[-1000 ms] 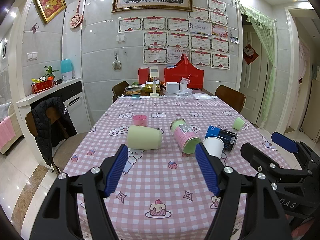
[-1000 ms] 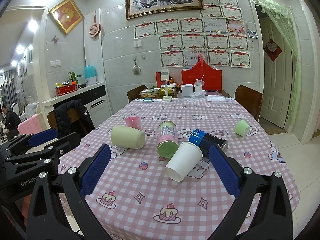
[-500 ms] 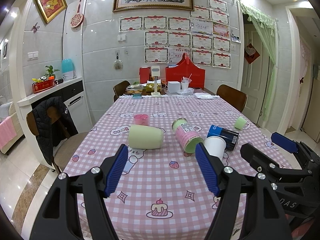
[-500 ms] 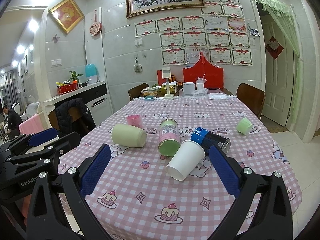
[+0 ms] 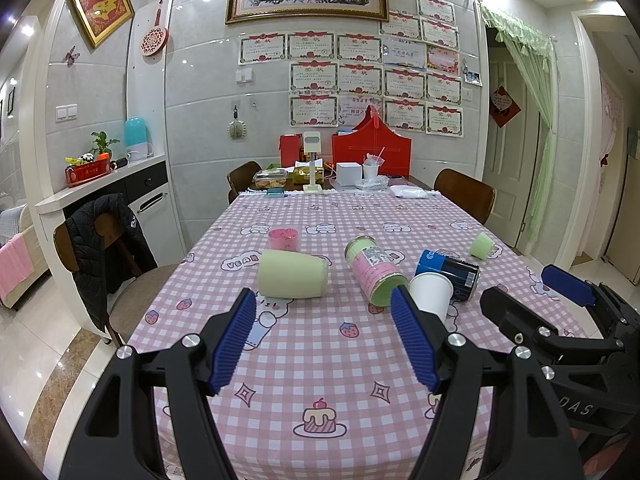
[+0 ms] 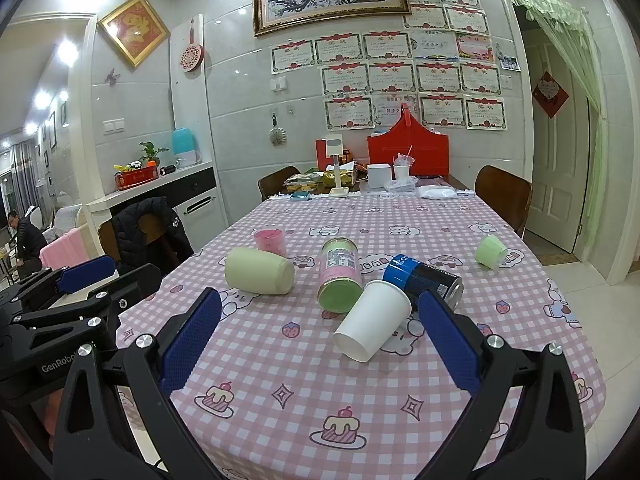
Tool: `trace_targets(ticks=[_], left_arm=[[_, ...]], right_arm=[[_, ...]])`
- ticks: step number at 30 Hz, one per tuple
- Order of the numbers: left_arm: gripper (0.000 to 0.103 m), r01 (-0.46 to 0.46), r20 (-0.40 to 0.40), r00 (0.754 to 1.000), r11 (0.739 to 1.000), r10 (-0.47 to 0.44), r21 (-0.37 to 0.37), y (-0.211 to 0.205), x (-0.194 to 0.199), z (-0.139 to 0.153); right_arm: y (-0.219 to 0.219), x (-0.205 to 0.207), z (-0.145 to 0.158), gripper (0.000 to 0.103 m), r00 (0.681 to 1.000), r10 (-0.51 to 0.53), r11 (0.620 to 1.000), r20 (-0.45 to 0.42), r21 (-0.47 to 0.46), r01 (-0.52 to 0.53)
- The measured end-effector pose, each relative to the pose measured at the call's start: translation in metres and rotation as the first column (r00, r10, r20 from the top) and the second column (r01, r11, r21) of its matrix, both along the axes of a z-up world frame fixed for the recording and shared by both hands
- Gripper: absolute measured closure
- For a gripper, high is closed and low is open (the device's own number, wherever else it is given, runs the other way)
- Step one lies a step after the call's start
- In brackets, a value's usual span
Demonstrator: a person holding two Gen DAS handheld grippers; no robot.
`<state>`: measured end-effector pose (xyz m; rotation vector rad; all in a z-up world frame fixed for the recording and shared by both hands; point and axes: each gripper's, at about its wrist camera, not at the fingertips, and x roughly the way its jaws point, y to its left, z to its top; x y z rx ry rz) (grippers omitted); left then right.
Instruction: Flip cup upside down
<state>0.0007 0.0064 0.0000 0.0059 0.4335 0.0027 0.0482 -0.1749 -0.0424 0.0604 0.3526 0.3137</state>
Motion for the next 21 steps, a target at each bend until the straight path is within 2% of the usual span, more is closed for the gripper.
trace_targets(ticks=[21], left_arm=[[0.034,0.000,-0.001,1.000,1.000,0.000,0.000,-0.0005,0.0002,0.0014]], right_arm=[[0.0019,0.0008,0.0003,0.008,1.000,0.006,1.000,-0.007,0.003,-0.006]])
